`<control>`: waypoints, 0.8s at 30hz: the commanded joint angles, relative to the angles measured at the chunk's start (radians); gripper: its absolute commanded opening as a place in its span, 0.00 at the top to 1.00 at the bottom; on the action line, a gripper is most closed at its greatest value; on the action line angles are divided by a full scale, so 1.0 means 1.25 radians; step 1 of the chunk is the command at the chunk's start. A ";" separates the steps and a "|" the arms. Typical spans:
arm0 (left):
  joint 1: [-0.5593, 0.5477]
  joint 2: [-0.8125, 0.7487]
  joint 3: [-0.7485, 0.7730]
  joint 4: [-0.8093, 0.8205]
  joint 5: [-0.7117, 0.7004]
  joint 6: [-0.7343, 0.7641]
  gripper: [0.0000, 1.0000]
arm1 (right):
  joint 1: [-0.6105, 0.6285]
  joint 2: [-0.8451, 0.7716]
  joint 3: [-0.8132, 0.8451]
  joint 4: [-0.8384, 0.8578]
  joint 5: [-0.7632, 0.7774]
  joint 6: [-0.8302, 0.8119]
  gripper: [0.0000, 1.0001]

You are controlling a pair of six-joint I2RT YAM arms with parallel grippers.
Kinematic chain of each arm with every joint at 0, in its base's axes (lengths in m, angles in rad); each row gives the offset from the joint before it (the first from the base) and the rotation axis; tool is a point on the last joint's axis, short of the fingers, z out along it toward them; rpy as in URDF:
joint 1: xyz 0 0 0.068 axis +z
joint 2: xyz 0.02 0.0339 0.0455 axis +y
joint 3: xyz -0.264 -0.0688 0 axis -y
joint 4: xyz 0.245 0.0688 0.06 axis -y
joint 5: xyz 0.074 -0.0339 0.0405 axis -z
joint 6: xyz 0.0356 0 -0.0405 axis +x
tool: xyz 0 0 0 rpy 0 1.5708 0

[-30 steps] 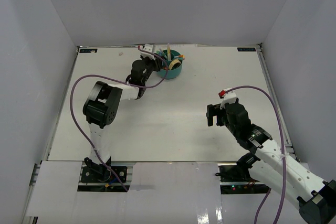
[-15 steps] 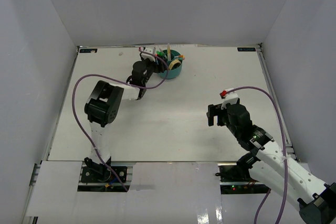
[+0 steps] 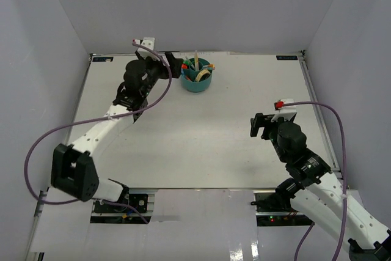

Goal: Sort the stationery into containers
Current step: Place the stationery in the storage box, then reset both arms

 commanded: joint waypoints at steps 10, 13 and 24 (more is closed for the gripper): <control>0.013 -0.500 -0.225 -0.622 -0.193 -0.078 0.02 | -0.003 -0.125 0.058 0.010 0.203 -0.093 0.10; 0.015 -0.612 -0.296 -0.659 -0.208 -0.113 0.02 | -0.004 -0.156 0.060 0.009 0.212 -0.123 0.10; 0.015 -0.798 -0.420 -0.667 -0.226 -0.129 0.02 | -0.004 -0.274 -0.015 0.000 0.235 -0.132 0.10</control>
